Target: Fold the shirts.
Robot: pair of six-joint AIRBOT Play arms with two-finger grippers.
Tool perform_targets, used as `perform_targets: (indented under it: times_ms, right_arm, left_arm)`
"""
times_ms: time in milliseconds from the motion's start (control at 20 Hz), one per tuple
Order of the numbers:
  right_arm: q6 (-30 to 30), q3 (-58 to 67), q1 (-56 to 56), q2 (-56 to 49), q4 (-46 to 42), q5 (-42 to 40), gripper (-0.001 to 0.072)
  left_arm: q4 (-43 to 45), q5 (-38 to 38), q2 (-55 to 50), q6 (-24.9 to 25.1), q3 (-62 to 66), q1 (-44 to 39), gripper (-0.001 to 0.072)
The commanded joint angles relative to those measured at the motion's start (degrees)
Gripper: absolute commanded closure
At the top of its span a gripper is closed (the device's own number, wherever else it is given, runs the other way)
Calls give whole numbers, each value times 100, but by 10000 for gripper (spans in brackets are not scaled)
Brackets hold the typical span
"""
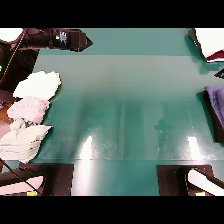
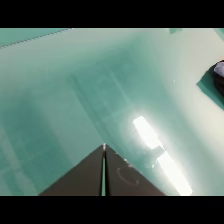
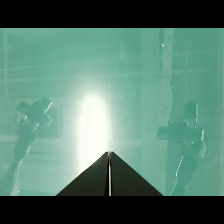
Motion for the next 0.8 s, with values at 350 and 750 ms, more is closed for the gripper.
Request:
perform_targets:
  times_ms: [350,750]
  right_arm:
    - [2,4,44,0,9,-7,688]
    - [4,4,50,0,7,-17,688]
  left_arm:
    - [5331,-120,-214,-1233,-269,221,102]
    - [4996,-160,-1672,-1711,-970,1799,101]
